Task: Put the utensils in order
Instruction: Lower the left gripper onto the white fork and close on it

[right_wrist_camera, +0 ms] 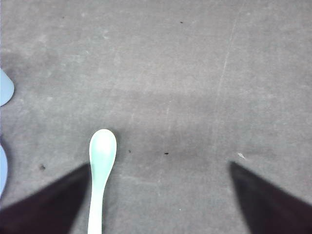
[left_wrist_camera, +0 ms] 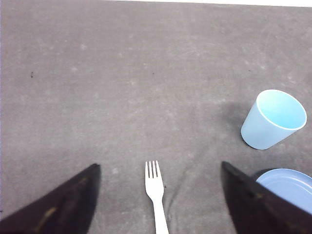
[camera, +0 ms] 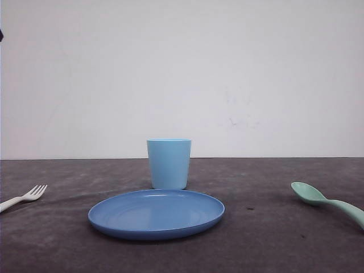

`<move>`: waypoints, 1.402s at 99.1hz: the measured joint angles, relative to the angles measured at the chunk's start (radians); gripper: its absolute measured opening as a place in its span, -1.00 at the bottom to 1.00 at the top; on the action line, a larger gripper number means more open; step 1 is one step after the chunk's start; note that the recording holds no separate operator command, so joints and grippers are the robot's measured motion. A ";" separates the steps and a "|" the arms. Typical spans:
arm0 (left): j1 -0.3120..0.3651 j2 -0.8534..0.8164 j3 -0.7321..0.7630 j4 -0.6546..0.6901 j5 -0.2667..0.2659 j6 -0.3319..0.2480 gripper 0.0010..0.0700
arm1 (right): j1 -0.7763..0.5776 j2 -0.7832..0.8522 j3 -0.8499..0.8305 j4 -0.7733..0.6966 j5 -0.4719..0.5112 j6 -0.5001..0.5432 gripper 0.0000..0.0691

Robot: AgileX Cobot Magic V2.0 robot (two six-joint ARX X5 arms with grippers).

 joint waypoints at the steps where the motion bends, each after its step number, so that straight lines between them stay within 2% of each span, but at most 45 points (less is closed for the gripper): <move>1: 0.000 0.002 0.000 -0.002 0.000 0.000 0.47 | 0.000 0.000 0.000 0.000 0.000 0.000 0.81; 12: -0.014 0.036 0.000 -0.036 0.000 -0.003 0.49 | 0.000 0.000 0.000 0.000 0.000 0.000 0.97; 28: -0.046 0.139 0.000 -0.096 0.000 -0.031 0.49 | 0.000 0.000 0.000 -0.012 0.001 0.000 0.97; 50: -0.103 0.320 0.000 -0.108 -0.001 -0.049 0.48 | 0.000 0.000 0.000 -0.028 0.001 0.000 0.97; 60: -0.119 0.406 0.000 -0.090 -0.008 -0.050 0.48 | 0.000 0.000 0.000 -0.031 0.001 0.000 0.97; 77: -0.135 0.534 0.000 -0.038 -0.058 -0.050 0.47 | 0.000 0.000 0.000 -0.031 0.001 0.001 0.97; 103: -0.135 0.658 0.000 0.048 -0.108 -0.050 0.45 | 0.000 0.000 0.000 -0.032 0.001 0.001 0.97; 126: -0.136 0.703 0.000 0.096 -0.112 -0.050 0.43 | 0.000 0.000 0.000 -0.033 0.001 0.001 0.97; 139: -0.142 0.731 0.000 0.101 -0.114 -0.050 0.35 | 0.000 0.000 0.000 -0.034 0.001 0.001 0.97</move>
